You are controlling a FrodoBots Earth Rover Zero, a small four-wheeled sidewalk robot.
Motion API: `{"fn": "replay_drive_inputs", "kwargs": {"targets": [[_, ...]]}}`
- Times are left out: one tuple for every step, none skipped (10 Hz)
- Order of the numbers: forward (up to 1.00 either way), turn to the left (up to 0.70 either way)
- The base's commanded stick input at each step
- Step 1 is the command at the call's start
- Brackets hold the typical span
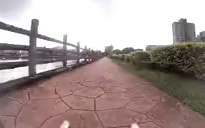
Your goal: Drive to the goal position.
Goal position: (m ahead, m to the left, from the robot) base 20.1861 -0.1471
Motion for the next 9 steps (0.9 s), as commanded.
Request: {"fn": "replay_drive_inputs", "kwargs": {"targets": [[0.70,0.00],[0.70,0.00],[0.70,0.00],[0.70,0.00],[0.70,0.00],[0.70,0.00],[0.70,0.00],[0.70,0.00],[0.70,0.00]]}}
